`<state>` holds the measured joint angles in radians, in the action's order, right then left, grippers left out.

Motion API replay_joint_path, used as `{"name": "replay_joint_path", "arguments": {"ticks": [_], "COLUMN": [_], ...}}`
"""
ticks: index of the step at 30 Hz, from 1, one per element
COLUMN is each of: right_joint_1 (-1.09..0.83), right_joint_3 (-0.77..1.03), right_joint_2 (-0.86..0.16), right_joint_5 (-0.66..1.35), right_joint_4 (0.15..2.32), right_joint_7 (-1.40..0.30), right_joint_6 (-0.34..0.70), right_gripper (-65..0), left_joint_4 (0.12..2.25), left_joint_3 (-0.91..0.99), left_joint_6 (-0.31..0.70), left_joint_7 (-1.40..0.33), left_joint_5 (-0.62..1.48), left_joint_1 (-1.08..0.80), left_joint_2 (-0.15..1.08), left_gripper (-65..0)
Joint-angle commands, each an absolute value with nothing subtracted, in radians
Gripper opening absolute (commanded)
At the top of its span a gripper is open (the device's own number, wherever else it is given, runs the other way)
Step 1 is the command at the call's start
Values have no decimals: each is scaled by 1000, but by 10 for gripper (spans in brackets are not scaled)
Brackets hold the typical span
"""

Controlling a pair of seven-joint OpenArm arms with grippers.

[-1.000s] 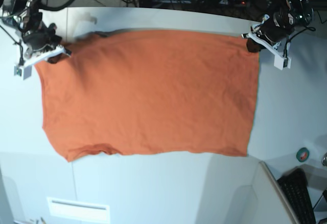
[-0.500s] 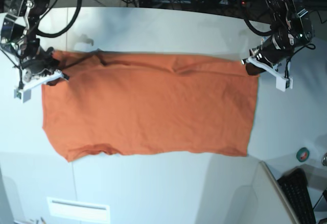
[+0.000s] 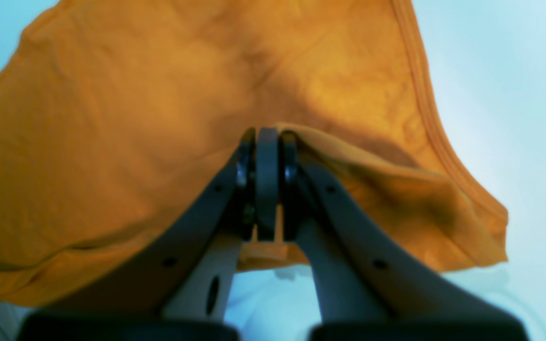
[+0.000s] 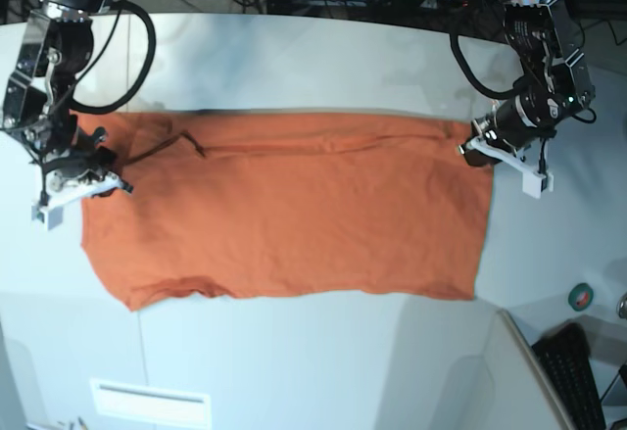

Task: Layout the t-shirt on the table in an organized manner, then fold the t-shirt properly
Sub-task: 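Release and regrasp the shirt edge with both grippers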

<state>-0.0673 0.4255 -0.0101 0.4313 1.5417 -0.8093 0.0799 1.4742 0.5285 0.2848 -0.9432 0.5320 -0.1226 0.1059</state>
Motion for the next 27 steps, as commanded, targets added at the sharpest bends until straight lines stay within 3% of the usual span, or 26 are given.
{"name": "replay_joint_path", "arguments": {"ticks": [1,22,27], "right_joint_1": [-42,133,142], "right_joint_3": [426,424,331], "right_joint_2": [-21,-54,-76], "right_joint_5": [441,441,441], "right_joint_4": [1541,1320,1319], "right_joint_7": [-794,-788,-739], "right_joint_6": [84,91,85], "right_gripper": [-650,-650,-650], "left_joint_4": [1489,1349,1297], "left_joint_3": [532,521,519], "left_joint_6": [288,222,222], "left_joint_7": [-931,-921,-920], "left_joint_5": [549,545,545], "left_joint_1": [-107,21,50], "left_joint_2": [117,128,151], "left_gripper": [-650,-650,-650]}}
